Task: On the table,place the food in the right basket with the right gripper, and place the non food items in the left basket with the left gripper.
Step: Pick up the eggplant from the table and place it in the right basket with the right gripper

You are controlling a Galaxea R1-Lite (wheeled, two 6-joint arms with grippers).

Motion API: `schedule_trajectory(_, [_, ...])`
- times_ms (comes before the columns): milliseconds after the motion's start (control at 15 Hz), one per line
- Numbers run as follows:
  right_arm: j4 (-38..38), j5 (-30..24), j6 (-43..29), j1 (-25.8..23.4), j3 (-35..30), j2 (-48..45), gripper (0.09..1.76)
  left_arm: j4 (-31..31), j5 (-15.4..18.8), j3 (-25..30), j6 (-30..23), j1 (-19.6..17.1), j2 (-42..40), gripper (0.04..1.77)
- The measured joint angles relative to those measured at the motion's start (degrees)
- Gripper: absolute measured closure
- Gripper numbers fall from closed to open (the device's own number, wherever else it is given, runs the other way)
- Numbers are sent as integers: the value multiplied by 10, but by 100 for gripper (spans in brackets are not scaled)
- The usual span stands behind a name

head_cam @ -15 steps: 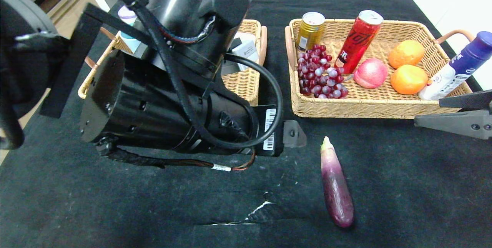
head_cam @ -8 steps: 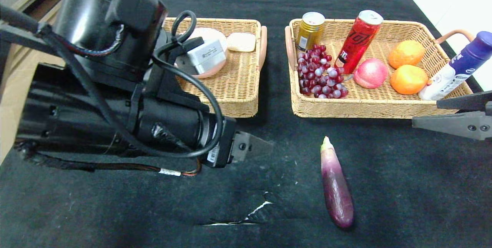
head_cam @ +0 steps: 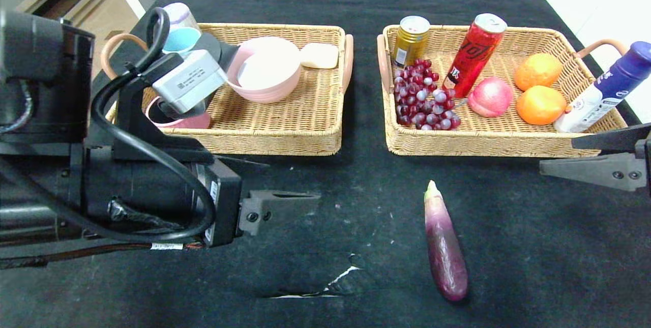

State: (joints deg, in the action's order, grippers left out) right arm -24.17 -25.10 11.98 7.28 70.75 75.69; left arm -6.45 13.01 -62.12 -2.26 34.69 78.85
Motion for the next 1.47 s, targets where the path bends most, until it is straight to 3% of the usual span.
schedule_trajectory(267, [1,1,-2,3,0,1,14,-1,-3,26,7,-5,-22,9])
schedule_trajectory(600, [1,3,-2,7,1,2,14,-2,-7,62,56,-14,-51,9])
schedule_trajectory(933, [-2,38,-7,34,1,2,14,-4,-17,66,90,-35,-65,9])
schedule_trajectory(1133, [-2,125,-30,85,9,4,14,-4,-18,69,98,-36,-66,9])
schedule_trajectory(1467, [-5,284,-146,215,23,24,14,0,-28,70,98,-36,-60,9])
